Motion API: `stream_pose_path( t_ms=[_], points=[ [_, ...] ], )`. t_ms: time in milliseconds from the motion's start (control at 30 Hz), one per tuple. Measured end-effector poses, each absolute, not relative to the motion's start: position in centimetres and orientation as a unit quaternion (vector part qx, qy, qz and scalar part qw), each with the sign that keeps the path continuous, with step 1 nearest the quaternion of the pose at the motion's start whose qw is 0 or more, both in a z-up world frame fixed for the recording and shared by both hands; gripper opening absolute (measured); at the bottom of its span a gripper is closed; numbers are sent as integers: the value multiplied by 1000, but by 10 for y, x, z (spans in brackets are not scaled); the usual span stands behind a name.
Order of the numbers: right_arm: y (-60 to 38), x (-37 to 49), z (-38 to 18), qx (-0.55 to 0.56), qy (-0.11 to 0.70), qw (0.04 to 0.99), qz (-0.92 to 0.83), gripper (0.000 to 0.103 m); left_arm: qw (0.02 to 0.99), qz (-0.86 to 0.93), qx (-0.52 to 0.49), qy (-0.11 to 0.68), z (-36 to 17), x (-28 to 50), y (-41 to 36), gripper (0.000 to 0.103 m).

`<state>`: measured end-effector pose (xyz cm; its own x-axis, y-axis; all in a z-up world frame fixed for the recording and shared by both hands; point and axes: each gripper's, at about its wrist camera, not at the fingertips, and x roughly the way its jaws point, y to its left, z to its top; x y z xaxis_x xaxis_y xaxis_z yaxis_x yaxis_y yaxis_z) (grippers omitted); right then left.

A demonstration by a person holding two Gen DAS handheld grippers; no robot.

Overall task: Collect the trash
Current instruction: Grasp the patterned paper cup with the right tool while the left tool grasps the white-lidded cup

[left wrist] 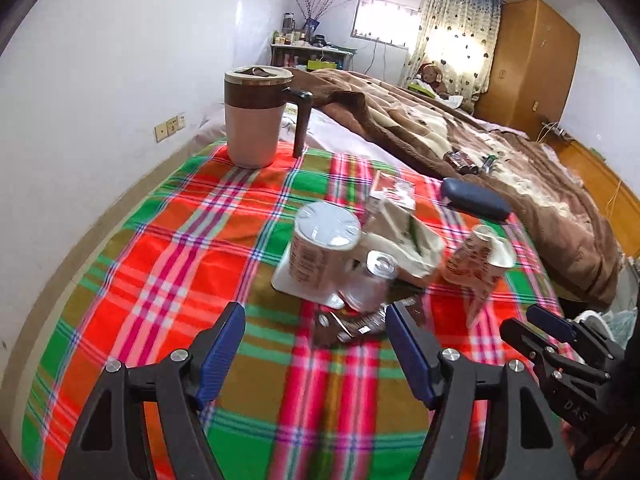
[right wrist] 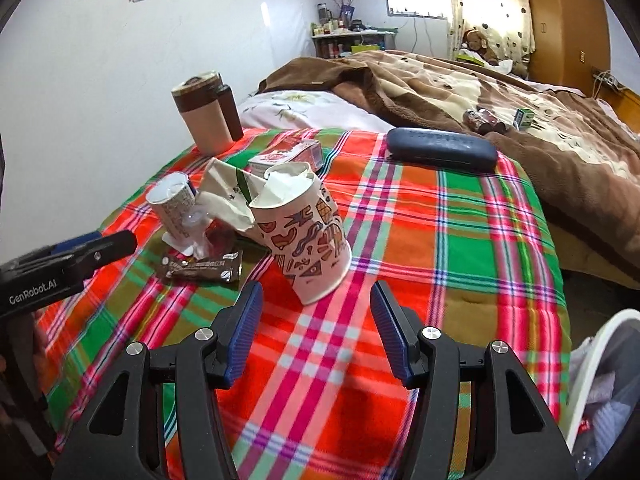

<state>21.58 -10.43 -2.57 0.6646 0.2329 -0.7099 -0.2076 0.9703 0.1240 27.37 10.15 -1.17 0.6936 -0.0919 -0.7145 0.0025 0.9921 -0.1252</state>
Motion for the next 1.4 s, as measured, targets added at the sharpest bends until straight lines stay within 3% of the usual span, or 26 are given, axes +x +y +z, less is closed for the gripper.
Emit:
stream_pose_path(
  t_ms=[867,1033,1133,1400],
  points=[
    [-91,254,-37,2,394,913,107,57,916,-73,-67,389,-34,343,109,73],
    [-93,256,-38,15,396,912,108,57,917,-80,-64,386,-33,345,106,61],
    [-94,255,-37,18,393,913,106,42,916,-77,-57,390,-34,347,102,52],
    [-97,254,-36,28,387,916,102,22,917,-64,-41,391,-35,344,101,50]
  ],
)
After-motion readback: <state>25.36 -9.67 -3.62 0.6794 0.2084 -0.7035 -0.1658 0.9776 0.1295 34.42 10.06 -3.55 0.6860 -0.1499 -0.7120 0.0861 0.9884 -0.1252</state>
